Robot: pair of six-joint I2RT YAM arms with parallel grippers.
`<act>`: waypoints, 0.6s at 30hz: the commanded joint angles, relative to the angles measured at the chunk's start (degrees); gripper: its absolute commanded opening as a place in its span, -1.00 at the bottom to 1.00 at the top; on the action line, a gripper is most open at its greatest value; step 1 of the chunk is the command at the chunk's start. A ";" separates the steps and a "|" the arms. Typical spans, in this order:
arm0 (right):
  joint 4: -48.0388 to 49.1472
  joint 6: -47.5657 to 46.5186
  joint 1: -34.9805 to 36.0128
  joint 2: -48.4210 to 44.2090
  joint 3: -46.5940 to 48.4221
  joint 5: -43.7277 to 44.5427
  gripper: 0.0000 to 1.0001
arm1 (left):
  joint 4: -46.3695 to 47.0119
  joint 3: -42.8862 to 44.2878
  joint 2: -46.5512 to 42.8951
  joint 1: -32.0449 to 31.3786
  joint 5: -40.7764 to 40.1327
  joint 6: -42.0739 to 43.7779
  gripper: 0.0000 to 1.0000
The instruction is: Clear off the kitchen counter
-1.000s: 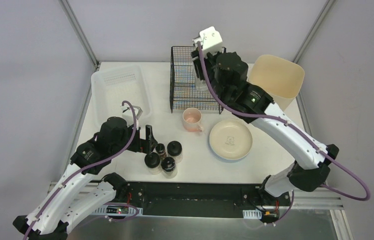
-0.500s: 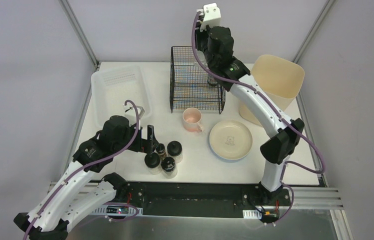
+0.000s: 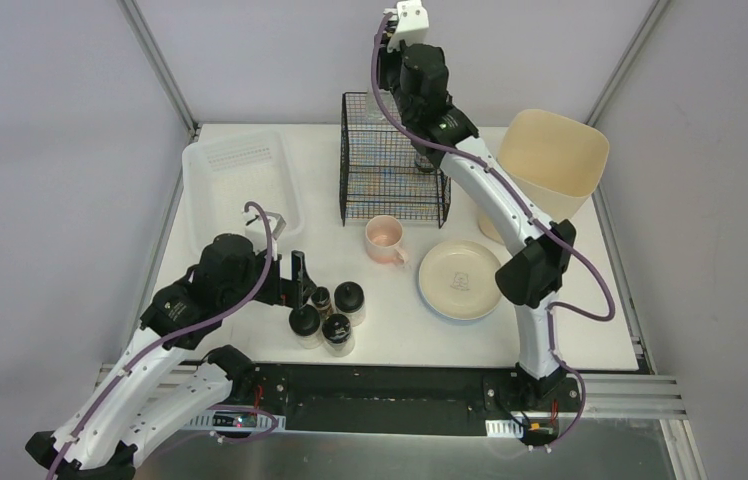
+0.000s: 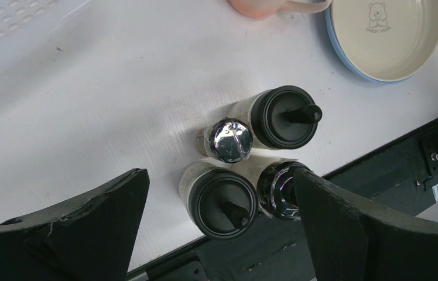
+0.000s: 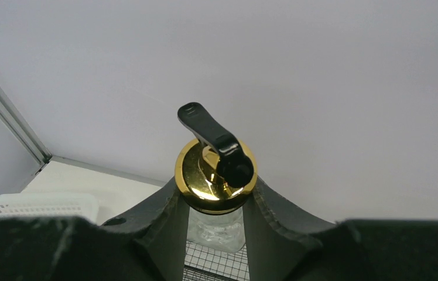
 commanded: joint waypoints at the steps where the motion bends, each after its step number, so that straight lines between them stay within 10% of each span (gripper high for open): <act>1: 9.38 3.29 -0.50 -0.21 3.33 -0.73 -1.00 | 0.03 -0.02 -0.93 0.58 -1.31 0.70 0.99; 18: 2.05 7.62 -1.35 8.94 5.92 -0.26 -1.00 | 0.03 0.05 -1.21 0.58 -0.76 0.67 0.99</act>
